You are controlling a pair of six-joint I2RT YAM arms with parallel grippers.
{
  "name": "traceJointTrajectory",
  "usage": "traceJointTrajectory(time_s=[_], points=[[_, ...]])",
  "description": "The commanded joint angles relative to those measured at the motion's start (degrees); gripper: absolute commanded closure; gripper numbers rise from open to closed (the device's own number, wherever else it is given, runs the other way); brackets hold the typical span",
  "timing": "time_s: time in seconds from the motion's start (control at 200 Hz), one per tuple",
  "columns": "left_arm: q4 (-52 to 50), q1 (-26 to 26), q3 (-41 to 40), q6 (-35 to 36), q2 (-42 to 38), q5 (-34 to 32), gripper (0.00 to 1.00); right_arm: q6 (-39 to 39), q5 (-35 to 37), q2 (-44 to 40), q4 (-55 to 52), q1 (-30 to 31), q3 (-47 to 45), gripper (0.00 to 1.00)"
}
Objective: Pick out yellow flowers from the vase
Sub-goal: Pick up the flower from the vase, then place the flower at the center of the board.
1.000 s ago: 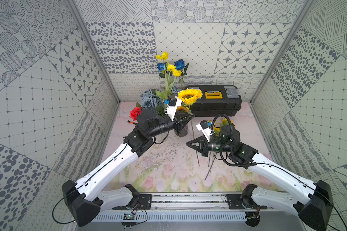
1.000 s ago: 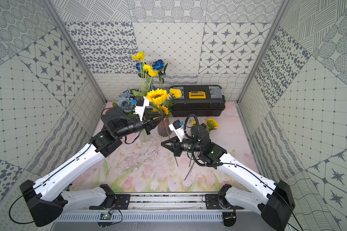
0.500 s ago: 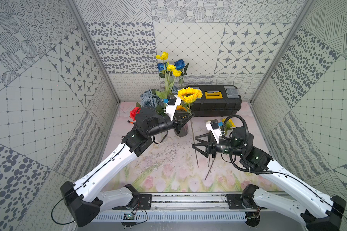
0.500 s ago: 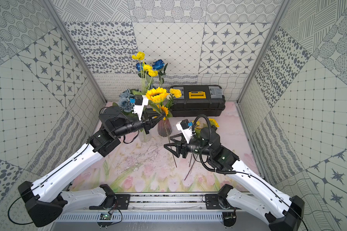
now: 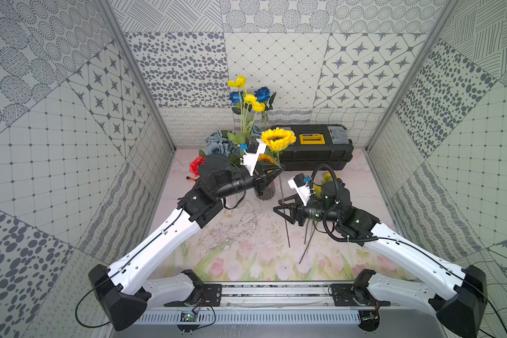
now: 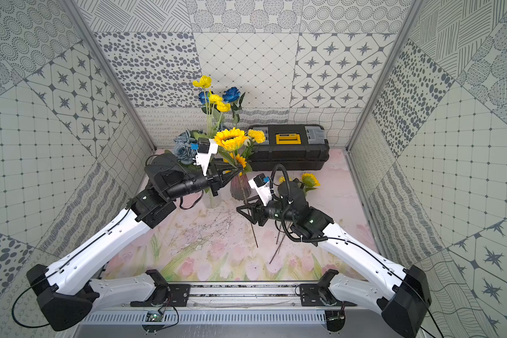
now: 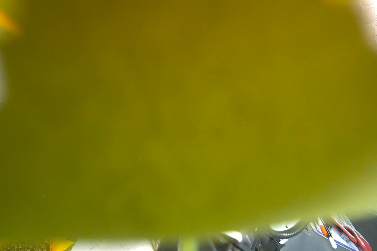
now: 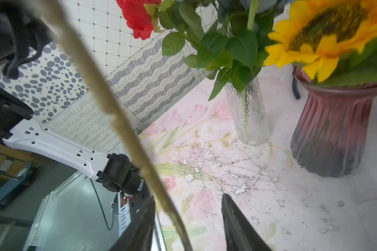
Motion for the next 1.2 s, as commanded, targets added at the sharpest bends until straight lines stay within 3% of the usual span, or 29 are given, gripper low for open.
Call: traceJointTrajectory(time_s=[0.0, 0.155, 0.39, 0.45, 0.555, 0.665, 0.841, 0.991, 1.066, 1.191], points=[[1.2, -0.1, 1.0, 0.2, 0.4, 2.2, 0.96, 0.2, -1.6, 0.0, 4.5, 0.0, 1.5, 0.68], [1.7, -0.1, 0.9, 0.2, 0.4, 2.0, 0.96, 0.9, -0.4, -1.4, 5.4, 0.1, 0.2, 0.92], [1.6, 0.0, 1.0, 0.3, 0.7, 1.3, 0.89, 1.0, 1.7, -2.6, 5.4, 0.0, -0.6, 1.0], [1.0, -0.1, 1.2, 0.4, 0.9, 1.0, 0.78, 1.3, 2.5, -2.8, 5.7, 0.0, -1.0, 1.0], [0.4, -0.1, 0.9, 0.6, 0.6, 0.5, 0.45, 2.4, 3.9, -2.8, 5.7, -0.7, -0.8, 1.0], [-0.8, -0.1, 0.4, 1.3, 0.0, -0.8, 0.27, 4.3, 7.3, -3.6, 3.5, -2.3, -0.3, 1.0], [-3.9, -0.1, -0.8, 3.9, -2.7, -5.6, 0.24, 7.4, 14.8, -7.7, -1.7, -6.8, -1.2, 1.0], [-5.0, 0.0, -4.9, 5.0, -6.8, -17.0, 0.24, 12.2, 20.3, -11.7, -11.2, -14.1, -2.5, 1.0], [-5.0, 0.3, -7.1, 4.5, -8.6, -22.6, 0.23, 14.4, 17.6, -12.3, -15.9, -20.0, -3.6, 1.0], [-5.6, 1.5, -8.8, 4.1, -10.7, -24.0, 0.23, 15.1, 14.4, -11.7, -21.5, -24.3, -5.1, 1.0]])
